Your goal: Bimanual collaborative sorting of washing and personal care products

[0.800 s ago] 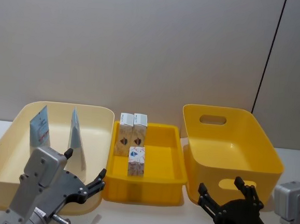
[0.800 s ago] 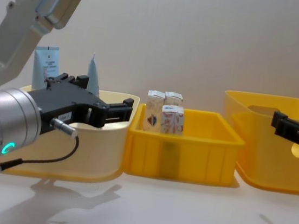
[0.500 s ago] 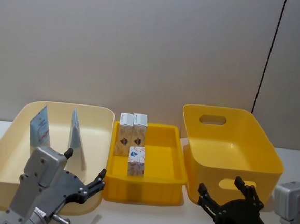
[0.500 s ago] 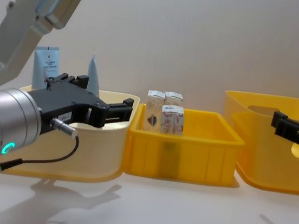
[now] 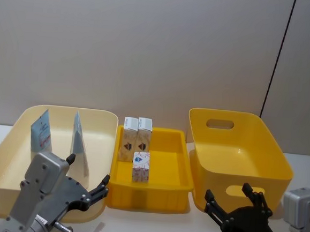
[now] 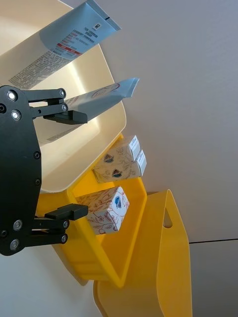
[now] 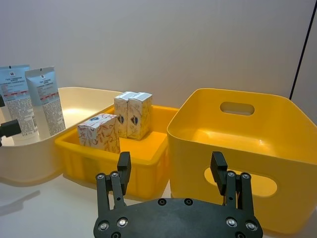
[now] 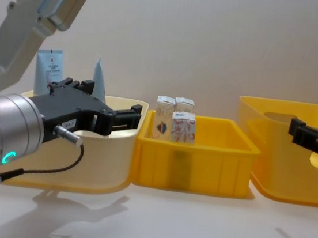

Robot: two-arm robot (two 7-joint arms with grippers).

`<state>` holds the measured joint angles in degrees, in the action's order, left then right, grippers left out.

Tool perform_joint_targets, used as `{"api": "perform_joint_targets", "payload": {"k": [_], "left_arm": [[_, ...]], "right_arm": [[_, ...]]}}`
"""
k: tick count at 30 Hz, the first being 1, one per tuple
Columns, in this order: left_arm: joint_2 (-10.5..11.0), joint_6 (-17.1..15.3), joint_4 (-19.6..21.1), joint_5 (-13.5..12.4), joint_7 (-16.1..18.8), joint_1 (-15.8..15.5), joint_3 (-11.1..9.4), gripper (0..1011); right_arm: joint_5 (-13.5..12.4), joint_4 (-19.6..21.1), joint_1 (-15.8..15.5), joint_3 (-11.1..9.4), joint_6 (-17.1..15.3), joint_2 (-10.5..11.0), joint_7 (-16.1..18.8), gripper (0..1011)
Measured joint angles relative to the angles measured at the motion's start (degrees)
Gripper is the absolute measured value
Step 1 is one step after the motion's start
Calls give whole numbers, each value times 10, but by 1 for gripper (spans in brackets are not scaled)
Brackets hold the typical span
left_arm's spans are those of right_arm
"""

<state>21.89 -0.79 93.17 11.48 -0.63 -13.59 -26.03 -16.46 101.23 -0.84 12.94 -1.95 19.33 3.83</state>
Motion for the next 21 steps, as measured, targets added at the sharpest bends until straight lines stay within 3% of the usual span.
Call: {"api": "perform_joint_targets", "payload": {"k": [14,21], "left_arm": [[0,0,0,0,0,0,0,1000],[0,0,0,0,0,0,0,1000]], "right_arm": [[0,0,1,0,-1,-1,0,1001],[-4,9,10,8,-24,-4,9,1001]]}}
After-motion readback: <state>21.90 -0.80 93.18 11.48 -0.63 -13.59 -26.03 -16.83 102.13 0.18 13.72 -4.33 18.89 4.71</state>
